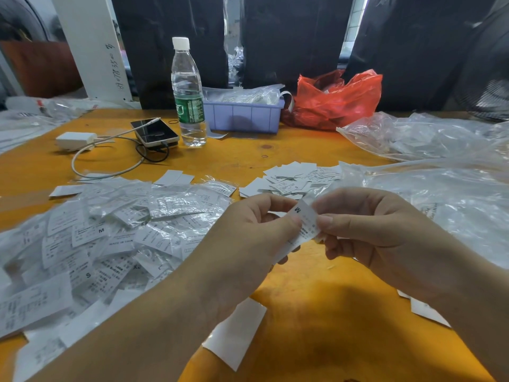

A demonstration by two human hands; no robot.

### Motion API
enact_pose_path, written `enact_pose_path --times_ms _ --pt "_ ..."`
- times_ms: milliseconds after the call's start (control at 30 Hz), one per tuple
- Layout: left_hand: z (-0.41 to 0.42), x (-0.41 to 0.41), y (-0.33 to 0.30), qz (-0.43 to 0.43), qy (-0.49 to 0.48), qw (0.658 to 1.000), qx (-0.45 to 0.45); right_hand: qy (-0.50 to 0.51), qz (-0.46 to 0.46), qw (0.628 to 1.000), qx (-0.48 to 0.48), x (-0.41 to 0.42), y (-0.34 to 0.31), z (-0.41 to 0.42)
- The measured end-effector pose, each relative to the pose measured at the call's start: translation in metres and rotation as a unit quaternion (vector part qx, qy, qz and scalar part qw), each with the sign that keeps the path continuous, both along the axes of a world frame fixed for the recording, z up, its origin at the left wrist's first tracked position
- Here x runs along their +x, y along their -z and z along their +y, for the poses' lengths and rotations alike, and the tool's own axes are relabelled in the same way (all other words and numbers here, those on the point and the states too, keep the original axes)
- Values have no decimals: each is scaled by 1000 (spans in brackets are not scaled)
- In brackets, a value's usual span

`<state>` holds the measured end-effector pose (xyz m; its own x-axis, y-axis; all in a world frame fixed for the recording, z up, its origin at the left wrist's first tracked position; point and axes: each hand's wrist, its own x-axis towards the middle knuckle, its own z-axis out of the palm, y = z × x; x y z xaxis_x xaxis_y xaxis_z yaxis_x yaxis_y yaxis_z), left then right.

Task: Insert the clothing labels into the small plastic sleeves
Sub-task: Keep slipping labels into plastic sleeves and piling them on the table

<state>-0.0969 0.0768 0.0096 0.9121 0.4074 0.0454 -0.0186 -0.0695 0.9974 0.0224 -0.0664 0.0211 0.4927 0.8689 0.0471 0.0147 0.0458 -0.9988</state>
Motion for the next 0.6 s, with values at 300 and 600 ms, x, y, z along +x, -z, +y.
enact_pose_path --times_ms 300,600 --pt "-3 -4 7 -23 -1 982 190 -11 -37 997 -70 -1 2 1" --pt "-2 -4 5 -12 4 984 177 -66 -49 992 -91 -3 -1 0"
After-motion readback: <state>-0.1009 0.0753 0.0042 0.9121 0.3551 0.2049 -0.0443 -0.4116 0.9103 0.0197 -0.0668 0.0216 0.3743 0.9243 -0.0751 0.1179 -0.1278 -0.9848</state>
